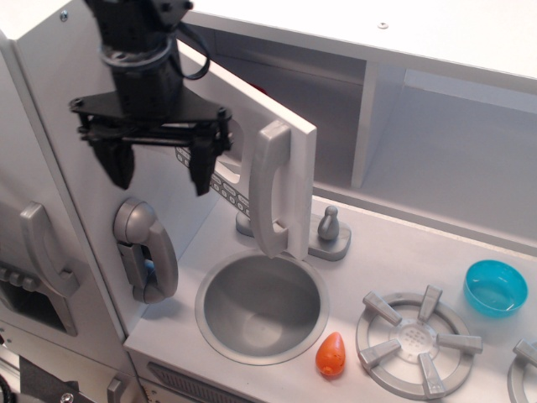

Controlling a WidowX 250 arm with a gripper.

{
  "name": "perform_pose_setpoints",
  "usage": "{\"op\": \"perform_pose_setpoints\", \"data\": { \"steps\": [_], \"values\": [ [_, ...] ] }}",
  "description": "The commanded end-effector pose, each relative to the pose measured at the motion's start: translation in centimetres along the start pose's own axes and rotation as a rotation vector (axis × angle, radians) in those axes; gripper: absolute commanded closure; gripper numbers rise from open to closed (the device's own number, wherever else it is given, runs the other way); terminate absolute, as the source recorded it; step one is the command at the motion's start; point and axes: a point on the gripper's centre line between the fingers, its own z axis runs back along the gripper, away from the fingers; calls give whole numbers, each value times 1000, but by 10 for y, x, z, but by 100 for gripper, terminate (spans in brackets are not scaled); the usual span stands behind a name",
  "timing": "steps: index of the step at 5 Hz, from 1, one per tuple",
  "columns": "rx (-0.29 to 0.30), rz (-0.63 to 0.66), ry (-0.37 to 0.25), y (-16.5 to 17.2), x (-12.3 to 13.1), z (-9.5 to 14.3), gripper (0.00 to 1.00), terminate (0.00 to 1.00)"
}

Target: Close microwave

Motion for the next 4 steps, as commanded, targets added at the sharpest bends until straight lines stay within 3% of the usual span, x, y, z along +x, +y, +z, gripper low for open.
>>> {"op": "perform_pose_setpoints", "data": {
  "steps": [1, 2, 4],
  "values": [
    [-10, 39, -74, -24, 31, 1, 0, 0],
    [-77, 20, -115, -35, 41, 1, 0, 0],
    [-226, 34, -335, -45, 61, 13, 0, 0]
  ]
}}
